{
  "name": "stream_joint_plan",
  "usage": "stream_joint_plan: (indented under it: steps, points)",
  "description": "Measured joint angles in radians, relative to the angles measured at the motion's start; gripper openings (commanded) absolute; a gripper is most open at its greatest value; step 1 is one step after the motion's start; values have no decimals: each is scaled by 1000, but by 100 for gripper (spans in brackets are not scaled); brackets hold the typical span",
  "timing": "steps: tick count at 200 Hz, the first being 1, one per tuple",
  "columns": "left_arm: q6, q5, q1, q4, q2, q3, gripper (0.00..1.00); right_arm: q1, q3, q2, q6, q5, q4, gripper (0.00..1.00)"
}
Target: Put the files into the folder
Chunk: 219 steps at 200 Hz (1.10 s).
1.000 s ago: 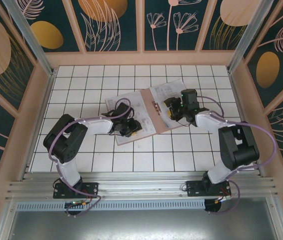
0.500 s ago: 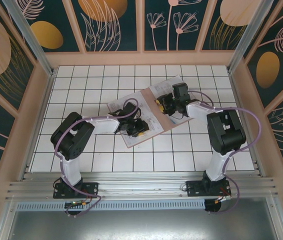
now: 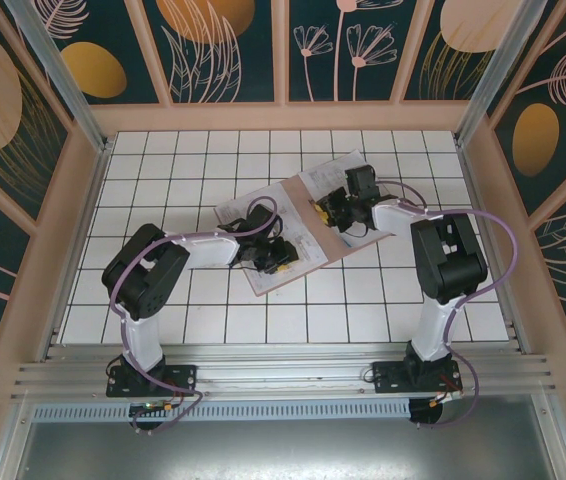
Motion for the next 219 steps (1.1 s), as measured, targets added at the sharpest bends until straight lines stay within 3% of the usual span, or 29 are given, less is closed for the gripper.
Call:
stream_joint_plan:
  steps: [46, 102, 172, 219]
  points:
    - [0, 0, 0, -2, 0, 2, 32, -8, 0, 2, -15, -4, 0, 16]
    - [0, 0, 0, -2, 1, 2, 32, -8, 0, 12, -15, -11, 6, 16]
    - [0, 0, 0, -6, 1, 3, 32, -8, 1, 14, -14, -18, 13, 0]
    - [-8, 0, 0, -6, 1, 3, 32, -11, 1, 14, -22, -23, 13, 0]
